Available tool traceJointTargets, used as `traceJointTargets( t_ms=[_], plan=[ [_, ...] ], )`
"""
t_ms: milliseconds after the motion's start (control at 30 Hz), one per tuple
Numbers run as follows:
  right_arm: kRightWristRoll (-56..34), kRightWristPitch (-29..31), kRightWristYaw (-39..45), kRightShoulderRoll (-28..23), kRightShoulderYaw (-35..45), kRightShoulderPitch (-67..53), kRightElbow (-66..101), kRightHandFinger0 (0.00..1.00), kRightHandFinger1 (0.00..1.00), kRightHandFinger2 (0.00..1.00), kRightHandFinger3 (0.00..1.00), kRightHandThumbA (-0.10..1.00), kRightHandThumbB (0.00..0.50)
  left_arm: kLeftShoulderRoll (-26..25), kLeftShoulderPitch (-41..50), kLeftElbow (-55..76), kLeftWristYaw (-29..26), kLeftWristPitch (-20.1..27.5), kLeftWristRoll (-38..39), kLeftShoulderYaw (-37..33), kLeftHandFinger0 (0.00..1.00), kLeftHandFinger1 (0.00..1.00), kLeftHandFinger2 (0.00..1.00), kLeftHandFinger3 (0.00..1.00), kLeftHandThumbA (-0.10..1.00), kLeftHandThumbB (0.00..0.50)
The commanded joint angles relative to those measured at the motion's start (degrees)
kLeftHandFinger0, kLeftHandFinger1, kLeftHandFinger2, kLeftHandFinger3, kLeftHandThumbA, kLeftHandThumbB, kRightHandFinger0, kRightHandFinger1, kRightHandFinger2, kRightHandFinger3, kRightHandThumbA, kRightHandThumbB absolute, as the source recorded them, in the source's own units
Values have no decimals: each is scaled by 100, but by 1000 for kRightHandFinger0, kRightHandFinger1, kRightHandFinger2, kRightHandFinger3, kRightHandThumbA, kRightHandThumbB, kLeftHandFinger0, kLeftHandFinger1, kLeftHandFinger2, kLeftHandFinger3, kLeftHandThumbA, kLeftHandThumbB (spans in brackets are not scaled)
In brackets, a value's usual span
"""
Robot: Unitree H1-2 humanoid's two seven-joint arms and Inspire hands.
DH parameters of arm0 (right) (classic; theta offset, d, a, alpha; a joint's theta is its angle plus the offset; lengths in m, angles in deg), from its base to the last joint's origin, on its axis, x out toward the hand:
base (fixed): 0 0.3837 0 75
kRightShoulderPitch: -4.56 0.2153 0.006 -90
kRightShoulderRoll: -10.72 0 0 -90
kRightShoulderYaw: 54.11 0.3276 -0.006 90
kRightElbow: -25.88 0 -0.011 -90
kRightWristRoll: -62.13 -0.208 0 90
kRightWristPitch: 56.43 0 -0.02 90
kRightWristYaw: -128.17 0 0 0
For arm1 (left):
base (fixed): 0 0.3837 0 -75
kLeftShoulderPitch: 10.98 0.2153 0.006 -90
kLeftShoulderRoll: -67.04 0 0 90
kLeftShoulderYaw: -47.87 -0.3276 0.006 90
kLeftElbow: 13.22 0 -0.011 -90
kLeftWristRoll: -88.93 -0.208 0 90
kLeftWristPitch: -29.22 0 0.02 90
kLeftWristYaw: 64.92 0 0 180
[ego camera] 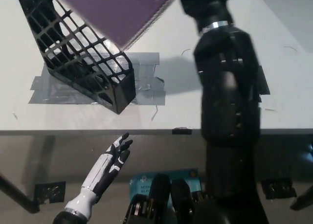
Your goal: A shelf with a book inside it is placed on the center of the desk infront of the robot. The robot uses its right hand to grab the book, take it out and hand it to a person.
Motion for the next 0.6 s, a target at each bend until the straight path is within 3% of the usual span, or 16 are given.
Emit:
traceJointTargets(
  t_ms=[0,267,567],
  plan=[
    [-1560,-327,-574,-249,707,511,890,0,0,0,0,1000,7,-93,-24,169,55,176,-24,2,1000,1000,979,1000,948,261],
    [-2308,-659,-659,-518,1374,-199,785,0,0,0,0,1000,0,-85,0,149,3,231,33,77,1000,1000,945,1000,934,253],
    [-2485,-690,-914,-414,1651,-715,412,0,0,0,25,1000,0,-141,42,176,-50,259,-35,130,1000,987,946,1000,955,238]
  ],
)
